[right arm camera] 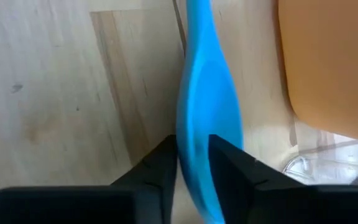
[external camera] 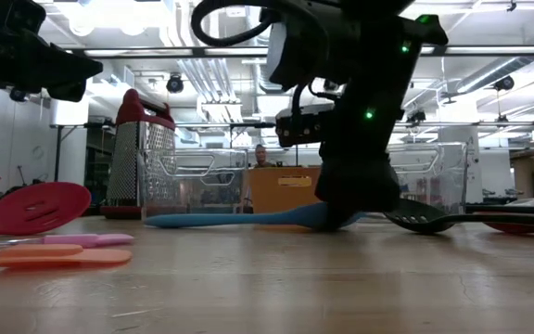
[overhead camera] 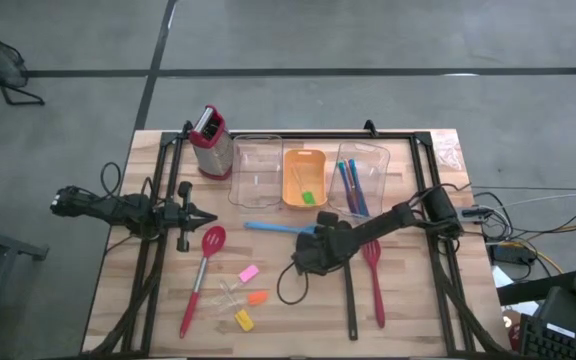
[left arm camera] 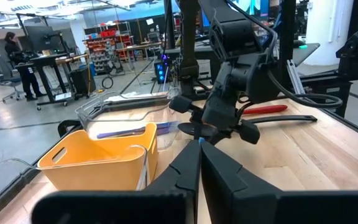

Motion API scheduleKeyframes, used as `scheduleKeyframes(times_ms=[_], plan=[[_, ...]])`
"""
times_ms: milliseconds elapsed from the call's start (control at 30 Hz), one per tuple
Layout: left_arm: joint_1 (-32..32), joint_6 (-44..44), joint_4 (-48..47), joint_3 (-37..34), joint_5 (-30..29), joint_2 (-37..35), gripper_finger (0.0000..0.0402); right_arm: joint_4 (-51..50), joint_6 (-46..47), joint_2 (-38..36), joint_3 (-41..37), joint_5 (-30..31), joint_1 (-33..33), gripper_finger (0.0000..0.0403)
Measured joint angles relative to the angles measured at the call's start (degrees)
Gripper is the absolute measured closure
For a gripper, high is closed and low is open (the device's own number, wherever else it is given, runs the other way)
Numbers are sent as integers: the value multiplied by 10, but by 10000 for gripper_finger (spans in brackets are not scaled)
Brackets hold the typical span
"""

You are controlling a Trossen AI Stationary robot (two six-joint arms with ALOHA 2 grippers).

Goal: Pick & Place Kitchen Items
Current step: Put the blue spoon into the left transparent bin

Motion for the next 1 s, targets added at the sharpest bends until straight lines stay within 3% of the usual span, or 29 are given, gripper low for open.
scheduleKeyframes(times_ms=[167, 367, 633, 900, 1000], plan=[[0, 0, 0, 0, 0, 0, 381, 12, -5, 0, 2, -16, 0, 380], [0, 0, 0, 0, 0, 0, 383, 4, 0, 0, 12, -44, 8, 378], [0, 0, 0, 0, 0, 0, 382, -43, 1, 0, 84, -148, 37, 381], [0, 0, 0, 0, 0, 0, 381, -116, 25, 0, 176, -138, 70, 382], [0, 0, 0, 0, 0, 0, 381, -179, 59, 0, 222, -105, 79, 382]])
